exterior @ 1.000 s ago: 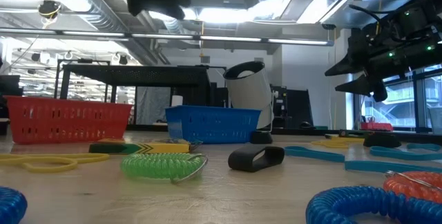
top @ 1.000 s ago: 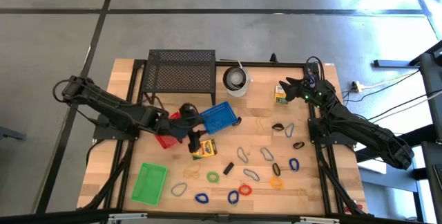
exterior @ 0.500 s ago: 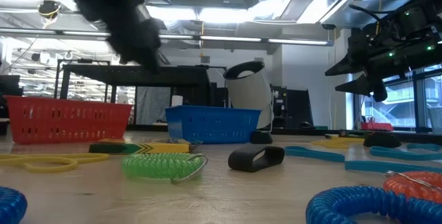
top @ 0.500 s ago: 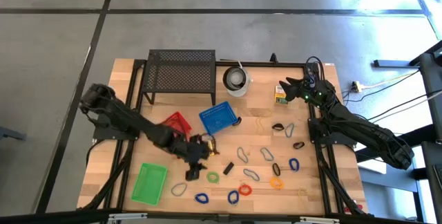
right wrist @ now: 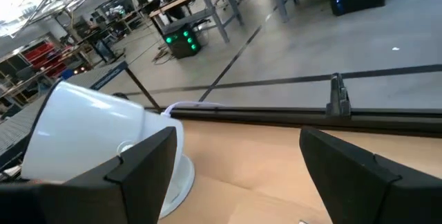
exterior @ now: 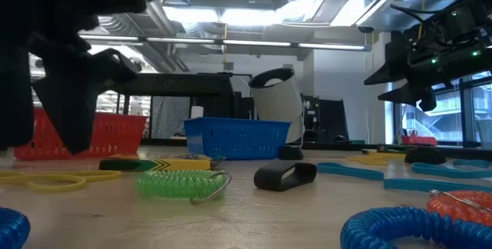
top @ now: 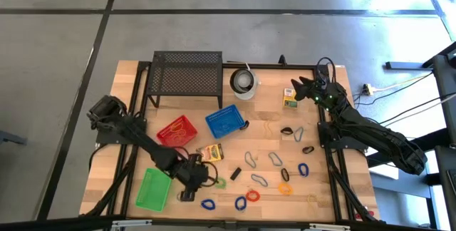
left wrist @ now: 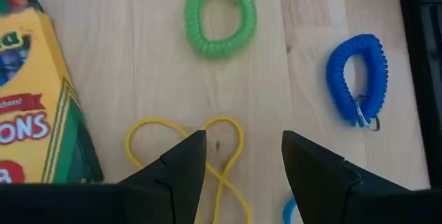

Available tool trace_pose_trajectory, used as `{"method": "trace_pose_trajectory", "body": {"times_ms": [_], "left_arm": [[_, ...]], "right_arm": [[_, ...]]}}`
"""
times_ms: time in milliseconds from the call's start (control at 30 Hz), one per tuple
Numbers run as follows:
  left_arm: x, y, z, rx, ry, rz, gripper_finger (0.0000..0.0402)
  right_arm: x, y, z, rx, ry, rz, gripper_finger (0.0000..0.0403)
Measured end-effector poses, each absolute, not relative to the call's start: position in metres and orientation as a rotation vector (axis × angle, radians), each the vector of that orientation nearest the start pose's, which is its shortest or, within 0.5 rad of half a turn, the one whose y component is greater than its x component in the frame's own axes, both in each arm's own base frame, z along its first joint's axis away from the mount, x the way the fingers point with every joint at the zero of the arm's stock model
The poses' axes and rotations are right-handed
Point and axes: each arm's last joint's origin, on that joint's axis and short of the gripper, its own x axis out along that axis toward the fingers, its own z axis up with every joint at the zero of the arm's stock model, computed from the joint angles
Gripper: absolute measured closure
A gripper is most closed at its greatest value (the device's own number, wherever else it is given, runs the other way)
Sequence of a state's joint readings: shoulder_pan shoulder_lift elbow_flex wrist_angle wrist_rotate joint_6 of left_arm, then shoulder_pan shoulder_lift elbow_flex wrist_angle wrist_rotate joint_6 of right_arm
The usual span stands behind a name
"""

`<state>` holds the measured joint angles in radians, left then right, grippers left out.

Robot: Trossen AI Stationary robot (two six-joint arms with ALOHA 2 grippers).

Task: Pick & Place Office Desk Supplies
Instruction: Put the yellow rubber band into the red bin

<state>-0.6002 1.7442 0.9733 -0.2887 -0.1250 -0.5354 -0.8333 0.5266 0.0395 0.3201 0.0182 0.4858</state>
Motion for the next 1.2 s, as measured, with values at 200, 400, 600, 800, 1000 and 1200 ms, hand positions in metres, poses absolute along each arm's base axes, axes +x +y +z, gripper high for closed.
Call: {"method": "trace_pose_trajectory", "body": {"times_ms": [200,400,600,800,1000,1200], "left_arm": [[0.265,-0.185,0.147,0.033,1.119,-0.124,0.0217],[0.254,-0.191,0.135,0.036,1.228,-0.107,0.0217],[0.252,-0.192,0.128,0.091,1.233,-0.063,0.0223],[0.253,-0.192,0.124,0.078,1.264,-0.082,0.0294],[0.252,-0.191,0.127,0.127,1.242,-0.105,0.0392],[0.253,-0.185,0.149,0.224,1.084,-0.057,0.0399]], "right_arm": [[0.088,-0.098,0.16,0.502,-0.064,-0.87,0.0092],[0.088,-0.098,0.161,0.463,-0.057,-0.868,0.0092],[0.088,-0.098,0.161,0.462,-0.058,-0.868,0.0092],[0.088,-0.098,0.161,0.462,-0.058,-0.868,0.0092],[0.088,-0.098,0.161,0.462,-0.058,-0.867,0.0092],[0.088,-0.098,0.161,0.461,-0.058,-0.867,0.0092]]}}
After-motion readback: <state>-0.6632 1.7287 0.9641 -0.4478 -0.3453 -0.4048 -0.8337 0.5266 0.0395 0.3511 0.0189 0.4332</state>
